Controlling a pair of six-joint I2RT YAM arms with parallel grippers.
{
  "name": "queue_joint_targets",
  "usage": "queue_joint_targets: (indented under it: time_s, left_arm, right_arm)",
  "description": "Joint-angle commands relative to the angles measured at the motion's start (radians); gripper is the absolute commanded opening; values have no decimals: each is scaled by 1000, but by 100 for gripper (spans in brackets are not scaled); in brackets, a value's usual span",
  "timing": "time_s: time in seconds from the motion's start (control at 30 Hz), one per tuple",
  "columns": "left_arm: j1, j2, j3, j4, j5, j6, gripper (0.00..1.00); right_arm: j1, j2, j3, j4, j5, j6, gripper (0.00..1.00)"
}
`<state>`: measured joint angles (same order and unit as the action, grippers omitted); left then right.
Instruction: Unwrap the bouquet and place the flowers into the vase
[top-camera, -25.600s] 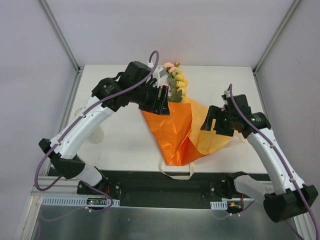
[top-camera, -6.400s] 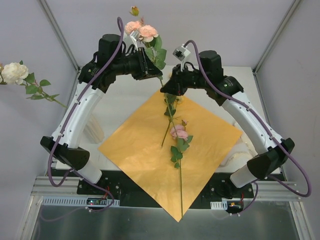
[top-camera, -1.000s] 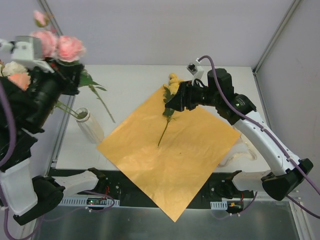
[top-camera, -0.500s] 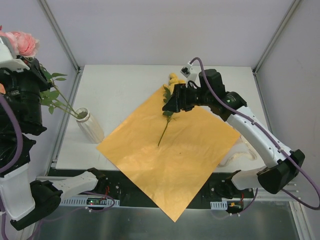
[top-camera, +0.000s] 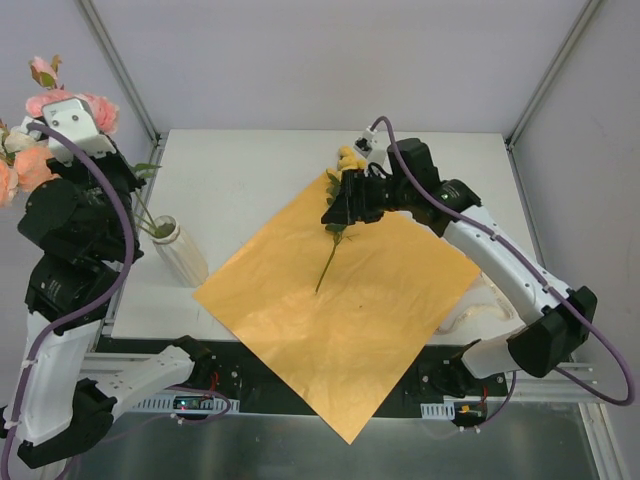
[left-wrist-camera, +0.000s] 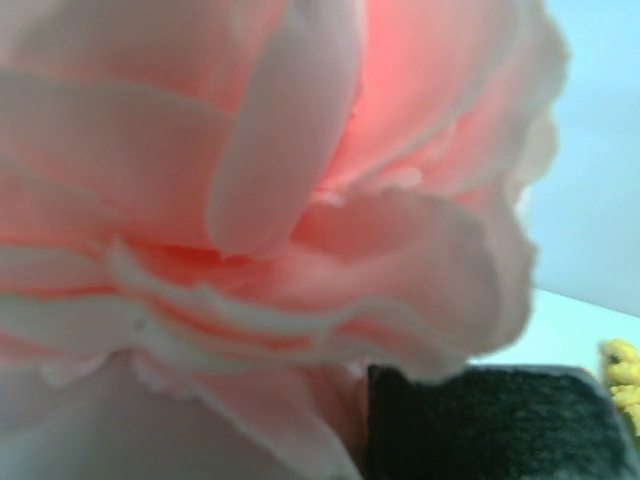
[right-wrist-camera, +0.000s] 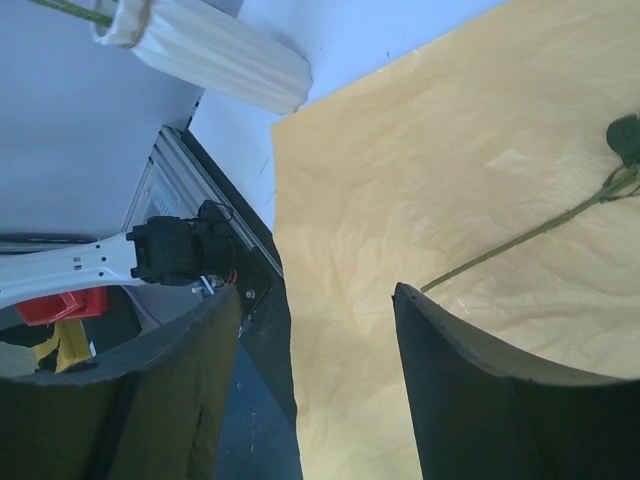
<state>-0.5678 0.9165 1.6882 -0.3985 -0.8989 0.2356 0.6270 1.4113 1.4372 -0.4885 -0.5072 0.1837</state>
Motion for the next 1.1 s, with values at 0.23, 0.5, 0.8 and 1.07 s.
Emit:
queue_joint_targets:
  time_s: [0.23,0.5,0.8,1.07]
  left_arm:
    - [5,-86,-219,167,-221,-58,75]
    - [-1,-102,-84,-97,-143,-233,89]
    - [-1,-4,80,-417,423,-498,89]
    - [-1,84,136,-436,689,-542,88]
  right_arm:
    - [-9,406,239,-356,274,129,65]
    - [5,603,335,-452,345,262,61]
    - [40,615,147,-291,242,401,58]
    - [76,667,108,-213,170,511,51]
